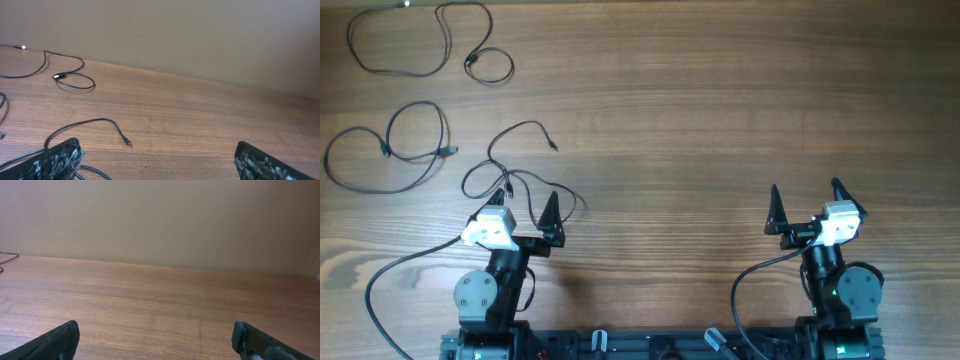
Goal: Untangle cables
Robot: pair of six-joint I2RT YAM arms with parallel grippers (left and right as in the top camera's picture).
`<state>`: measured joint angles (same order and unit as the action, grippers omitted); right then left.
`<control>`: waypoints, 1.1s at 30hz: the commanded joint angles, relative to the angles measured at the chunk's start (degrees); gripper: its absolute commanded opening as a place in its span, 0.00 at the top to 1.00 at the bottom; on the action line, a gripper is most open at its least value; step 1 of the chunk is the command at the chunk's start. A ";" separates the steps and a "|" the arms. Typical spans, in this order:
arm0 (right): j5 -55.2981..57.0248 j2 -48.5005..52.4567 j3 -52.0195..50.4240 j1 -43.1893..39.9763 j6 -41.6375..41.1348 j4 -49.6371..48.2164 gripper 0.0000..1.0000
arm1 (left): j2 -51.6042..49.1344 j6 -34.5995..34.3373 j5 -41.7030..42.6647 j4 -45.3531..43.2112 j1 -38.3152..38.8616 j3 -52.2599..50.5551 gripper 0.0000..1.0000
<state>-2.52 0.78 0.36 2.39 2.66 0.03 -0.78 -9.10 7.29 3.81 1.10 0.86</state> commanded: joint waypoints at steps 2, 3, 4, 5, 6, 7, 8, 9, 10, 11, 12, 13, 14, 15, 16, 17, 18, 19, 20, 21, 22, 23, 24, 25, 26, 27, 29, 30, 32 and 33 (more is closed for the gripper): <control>0.59 -0.57 -0.07 -0.50 0.35 -0.24 0.00 | 0.50 0.96 -0.55 -0.02 -0.42 -0.48 0.00; 0.59 -0.57 -0.07 -0.50 0.35 -0.24 0.00 | 0.50 0.96 -0.55 -0.02 -0.42 -0.48 0.00; 0.59 -0.57 -0.07 -0.50 0.35 -0.24 0.00 | 0.50 0.96 -0.55 -0.02 -0.42 -0.48 0.00; 0.59 -0.57 -0.07 -0.50 0.33 -0.24 0.00 | 0.50 0.96 -0.55 -0.02 -0.42 -0.48 0.00; 0.59 -0.57 -0.07 -0.50 0.35 -0.24 0.00 | 0.50 0.96 -0.55 -0.02 -0.42 -0.48 0.00; 0.59 -0.57 -0.07 -0.50 0.35 -0.24 0.00 | 0.50 0.96 -0.55 -0.02 -0.44 -0.48 0.00; 0.59 -0.57 -0.07 -0.50 0.35 -0.24 0.01 | 0.50 0.96 -0.55 -0.02 -0.44 -0.48 0.00; 0.59 -0.57 -0.07 -0.50 0.35 -0.24 0.00 | 0.50 0.96 -0.55 -0.02 -0.42 -0.48 0.00; 0.59 -0.57 -0.07 -0.50 0.35 -0.24 0.00 | 0.50 0.96 -0.52 -0.02 -0.44 -0.48 0.00; 0.59 -0.57 -0.07 -0.50 0.35 -0.24 0.00 | 0.50 0.96 -0.55 -0.02 -0.44 -0.48 0.00; 0.59 -0.57 -0.07 -0.50 0.35 -0.24 0.00 | 0.50 0.96 -0.55 -0.02 -0.42 -0.48 0.00; 0.59 -0.57 -0.07 -0.50 0.35 -0.24 0.00 | 0.50 0.96 -0.55 -0.02 -0.42 -0.48 0.00; 0.59 -0.57 -0.07 -0.50 0.33 -0.24 0.00 | 0.50 0.96 -0.55 -0.02 -0.31 -0.48 0.00; 0.59 -0.57 -0.07 -0.50 0.35 -0.24 0.00 | 0.50 0.96 -0.55 -0.02 0.00 -0.48 0.00; 0.59 -0.57 -0.07 -0.50 0.35 -0.24 0.00 | 0.50 0.96 -0.55 -0.02 0.20 -0.48 0.00; 0.59 -0.57 -0.07 -0.50 0.35 -0.24 0.00 | 0.50 0.96 -0.55 -0.02 0.28 -0.48 0.00; 0.59 -0.57 -0.07 -0.50 0.35 -0.24 0.00 | 0.50 0.96 -0.55 -0.02 0.28 -0.48 0.00; 0.59 -0.57 -0.07 -0.50 0.33 -0.24 0.00 | 0.50 0.96 -0.52 -0.02 0.28 -0.48 0.00; 0.59 -0.57 -0.07 -0.50 0.35 -0.24 0.00 | 0.50 0.96 -0.55 -0.02 0.26 -0.48 0.00; 0.59 -0.57 -0.07 -0.50 0.35 -0.24 0.00 | 0.50 0.96 -0.55 -0.02 0.28 -0.48 0.00; 0.59 -0.57 -0.07 -0.50 0.33 -0.24 0.00 | 0.50 0.96 -0.52 -0.02 0.28 -0.48 0.00; 0.59 -0.57 -0.07 -0.50 0.35 -0.24 0.00 | 0.50 0.96 -0.55 -0.02 0.28 -0.48 0.00; 0.59 -0.57 -0.07 -0.50 0.35 -0.24 0.00 | 0.50 0.96 -0.55 -0.02 0.28 -0.48 0.00; 0.59 -0.57 -0.07 -0.50 0.35 -0.24 0.00 | 0.50 0.96 -0.55 -0.02 0.28 -0.48 0.00; 0.59 -0.57 -0.07 -0.50 0.35 -0.24 0.00 | 0.50 0.96 -0.55 -0.02 0.28 -0.48 0.00; 0.59 -0.57 -0.07 -0.50 0.35 -0.22 0.00 | 0.50 0.96 -0.55 -0.02 0.26 -0.48 0.00; 0.59 -0.57 -0.07 -0.50 0.35 -0.20 0.00 | 0.50 0.96 -0.55 -0.02 0.26 -0.48 0.00; 0.59 -0.57 -0.07 -0.50 0.35 -0.20 0.00 | 0.50 0.96 -0.55 -0.02 0.26 -0.48 0.00; 0.59 -0.57 -0.07 -0.50 0.35 -0.20 0.00 | 0.50 0.96 -0.55 -0.02 0.26 -0.48 0.00; 0.59 -0.57 -0.07 -0.50 0.37 -0.20 0.00 | 0.50 0.96 -0.55 -0.02 0.26 -0.48 0.00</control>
<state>-2.52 0.78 0.36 2.39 2.68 0.01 -0.78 -9.10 7.29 3.81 1.10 0.86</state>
